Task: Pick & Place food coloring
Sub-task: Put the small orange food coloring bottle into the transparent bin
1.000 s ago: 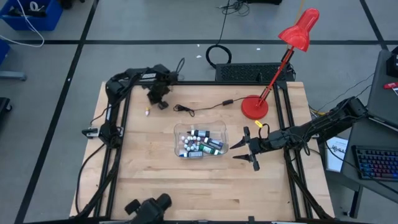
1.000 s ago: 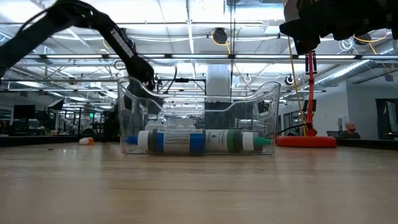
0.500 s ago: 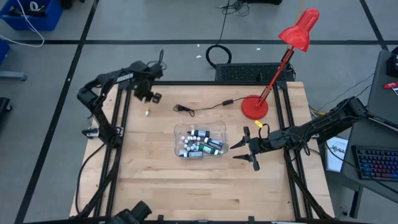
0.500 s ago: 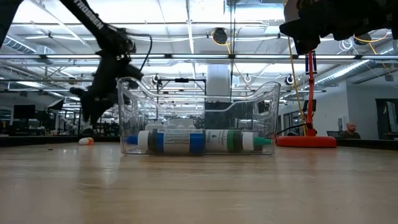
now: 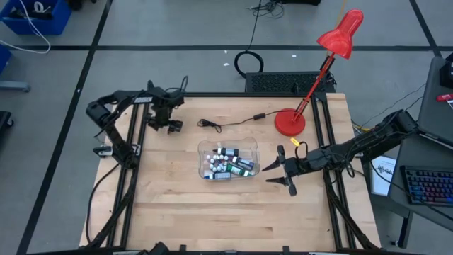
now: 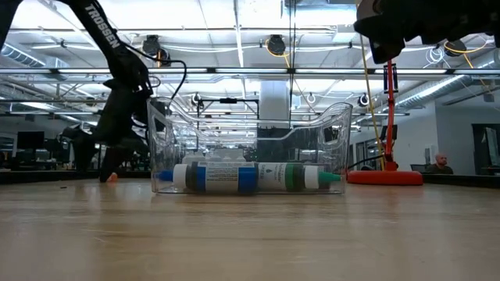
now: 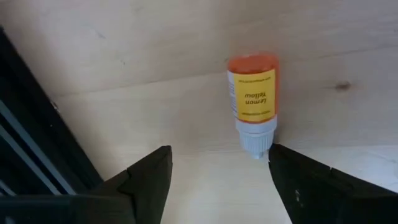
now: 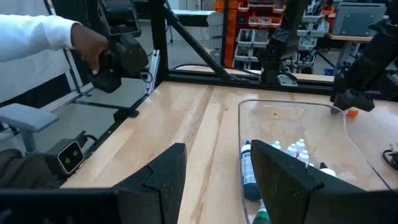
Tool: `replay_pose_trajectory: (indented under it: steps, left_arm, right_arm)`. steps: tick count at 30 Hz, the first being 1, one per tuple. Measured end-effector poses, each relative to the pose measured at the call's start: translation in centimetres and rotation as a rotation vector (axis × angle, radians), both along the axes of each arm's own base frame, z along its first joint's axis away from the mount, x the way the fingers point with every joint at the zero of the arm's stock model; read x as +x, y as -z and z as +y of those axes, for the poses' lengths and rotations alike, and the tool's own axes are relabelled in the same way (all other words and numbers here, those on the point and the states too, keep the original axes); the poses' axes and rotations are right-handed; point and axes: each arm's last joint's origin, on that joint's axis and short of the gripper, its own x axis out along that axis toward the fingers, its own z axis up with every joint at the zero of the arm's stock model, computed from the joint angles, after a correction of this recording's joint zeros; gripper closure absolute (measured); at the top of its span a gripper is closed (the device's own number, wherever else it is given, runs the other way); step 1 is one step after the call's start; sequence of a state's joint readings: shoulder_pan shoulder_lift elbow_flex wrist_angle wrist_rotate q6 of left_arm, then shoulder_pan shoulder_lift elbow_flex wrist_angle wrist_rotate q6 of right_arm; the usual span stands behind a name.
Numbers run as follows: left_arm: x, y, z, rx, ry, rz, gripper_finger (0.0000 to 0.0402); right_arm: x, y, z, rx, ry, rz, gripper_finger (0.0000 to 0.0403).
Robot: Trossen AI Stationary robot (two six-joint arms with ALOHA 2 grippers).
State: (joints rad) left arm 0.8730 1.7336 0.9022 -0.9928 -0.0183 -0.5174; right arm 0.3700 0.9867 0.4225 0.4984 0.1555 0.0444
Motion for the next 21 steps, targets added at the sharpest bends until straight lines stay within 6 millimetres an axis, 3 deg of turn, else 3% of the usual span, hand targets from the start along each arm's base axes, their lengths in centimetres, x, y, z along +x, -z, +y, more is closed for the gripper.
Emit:
replay_pose_trajectory:
  steps: [16,21]
  left_arm:
    - [0.42,0.36,0.15,0.098,-0.028,0.002,0.0131]
    - [0.6,0.4,0.35,0.119,-0.048,-0.015,0.0157]
  right_arm:
    - [-0.03,-0.06,0.1,-0.001,-0.006,-0.007,0.0232]
    - [-0.03,-0.06,0.1,-0.001,-0.006,-0.006,0.0232]
